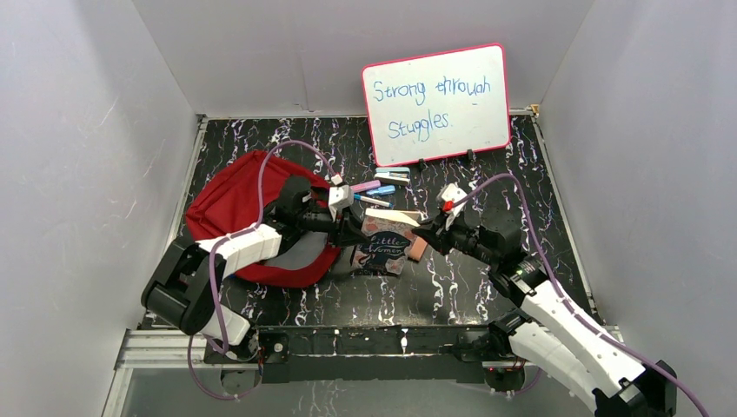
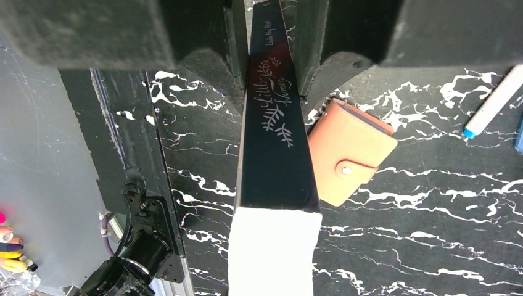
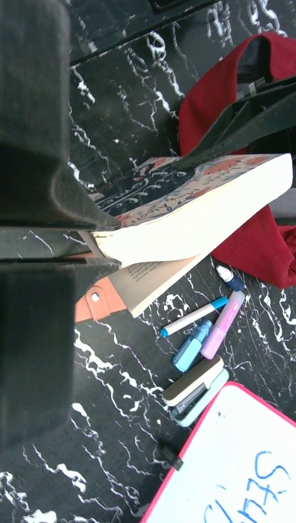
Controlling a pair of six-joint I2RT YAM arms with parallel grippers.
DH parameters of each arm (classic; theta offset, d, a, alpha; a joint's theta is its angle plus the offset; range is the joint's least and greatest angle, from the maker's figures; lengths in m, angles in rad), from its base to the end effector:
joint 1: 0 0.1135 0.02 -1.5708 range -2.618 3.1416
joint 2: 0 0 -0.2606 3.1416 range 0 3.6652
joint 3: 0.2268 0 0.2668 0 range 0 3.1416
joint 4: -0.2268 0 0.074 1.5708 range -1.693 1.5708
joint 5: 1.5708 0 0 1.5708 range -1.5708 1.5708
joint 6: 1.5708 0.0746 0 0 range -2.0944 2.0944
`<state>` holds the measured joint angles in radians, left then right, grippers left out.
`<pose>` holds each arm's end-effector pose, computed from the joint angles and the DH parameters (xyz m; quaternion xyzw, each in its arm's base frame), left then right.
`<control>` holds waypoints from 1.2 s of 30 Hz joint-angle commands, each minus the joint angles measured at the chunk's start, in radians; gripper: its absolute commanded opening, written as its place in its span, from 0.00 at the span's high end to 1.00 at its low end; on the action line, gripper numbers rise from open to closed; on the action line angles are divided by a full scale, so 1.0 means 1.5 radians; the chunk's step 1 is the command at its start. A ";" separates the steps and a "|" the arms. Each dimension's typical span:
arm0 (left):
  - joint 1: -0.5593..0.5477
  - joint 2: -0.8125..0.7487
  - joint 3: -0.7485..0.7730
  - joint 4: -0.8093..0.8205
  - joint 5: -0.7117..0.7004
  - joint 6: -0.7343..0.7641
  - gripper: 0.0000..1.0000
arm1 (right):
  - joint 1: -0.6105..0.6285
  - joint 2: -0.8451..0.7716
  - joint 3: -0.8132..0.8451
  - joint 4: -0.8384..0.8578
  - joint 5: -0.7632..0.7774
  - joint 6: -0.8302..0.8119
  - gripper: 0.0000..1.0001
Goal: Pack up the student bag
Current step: Pick up the book from the center of the board.
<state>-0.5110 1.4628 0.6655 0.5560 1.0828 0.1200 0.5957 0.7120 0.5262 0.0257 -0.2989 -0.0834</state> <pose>0.2489 -0.2151 0.2025 0.5115 0.5426 -0.5006 0.4398 0.1803 0.1488 0.2715 -0.3418 0.6778 0.2721 0.5914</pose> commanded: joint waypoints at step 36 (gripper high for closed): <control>-0.005 -0.106 0.187 -0.416 -0.087 0.303 1.00 | -0.002 0.213 0.457 -0.330 -0.089 -0.025 0.01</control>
<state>-0.5175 1.3407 0.8982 -0.0547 0.9073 0.5201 0.5949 1.0870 1.1664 -0.5037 -0.2348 0.0074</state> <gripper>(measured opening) 0.237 0.985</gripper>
